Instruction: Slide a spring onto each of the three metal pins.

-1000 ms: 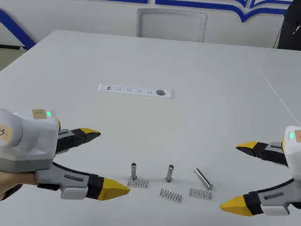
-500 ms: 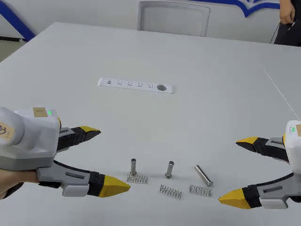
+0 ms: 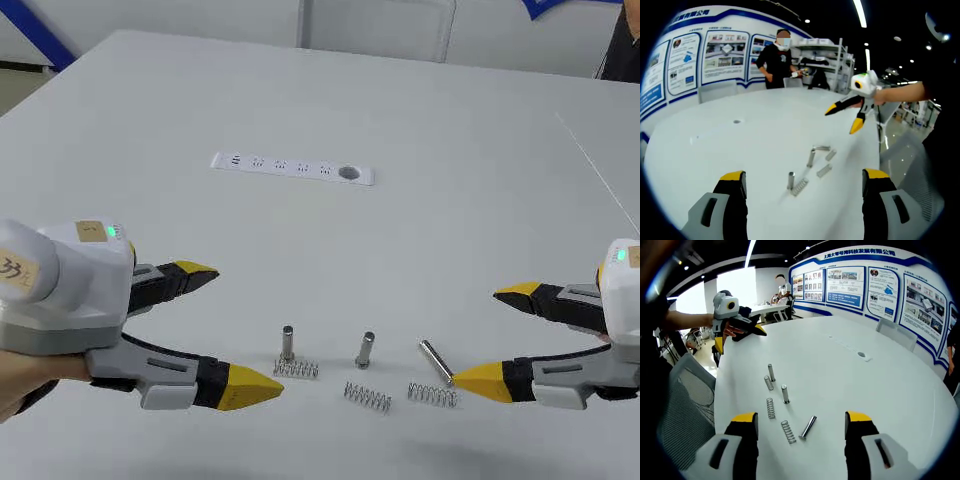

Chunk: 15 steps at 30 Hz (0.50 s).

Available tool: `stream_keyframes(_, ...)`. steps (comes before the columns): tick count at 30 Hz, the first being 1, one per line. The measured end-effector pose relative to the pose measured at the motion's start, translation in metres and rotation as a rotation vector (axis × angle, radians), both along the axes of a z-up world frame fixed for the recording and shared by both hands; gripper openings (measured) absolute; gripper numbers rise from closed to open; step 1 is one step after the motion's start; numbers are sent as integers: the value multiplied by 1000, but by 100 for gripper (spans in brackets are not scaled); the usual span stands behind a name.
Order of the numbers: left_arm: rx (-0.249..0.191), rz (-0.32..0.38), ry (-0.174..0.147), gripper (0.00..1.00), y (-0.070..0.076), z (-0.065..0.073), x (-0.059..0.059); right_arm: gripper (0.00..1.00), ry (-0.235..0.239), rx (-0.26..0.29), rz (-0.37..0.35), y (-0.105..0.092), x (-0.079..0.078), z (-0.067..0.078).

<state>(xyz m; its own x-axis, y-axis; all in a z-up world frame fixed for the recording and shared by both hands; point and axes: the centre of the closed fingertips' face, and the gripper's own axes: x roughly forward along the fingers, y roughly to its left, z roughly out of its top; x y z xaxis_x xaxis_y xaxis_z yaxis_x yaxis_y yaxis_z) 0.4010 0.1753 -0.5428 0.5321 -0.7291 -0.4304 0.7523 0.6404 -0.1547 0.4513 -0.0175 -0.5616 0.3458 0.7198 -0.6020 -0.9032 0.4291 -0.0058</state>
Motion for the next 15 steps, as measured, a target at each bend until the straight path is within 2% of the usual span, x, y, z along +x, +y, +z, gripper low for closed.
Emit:
stream_keyframes(5,-6,9,3,98,0,-1,1,67,38,19,5,6,-1,-4)
stream_keyframes(7,-7,7,4,98,-1,-1,1,64,27,12,2,9,0,-7)
stream_keyframes(11,-2,-5,3,98,-4,-2,-1,59,40,-2,-1,12,2,-15)
stream_keyframes(13,11,-3,-8,97,-3,-2,0,57,46,-8,-5,12,4,-20)
stream_keyframes(15,4,0,-3,96,-3,-2,0,56,52,-10,-11,12,5,-23)
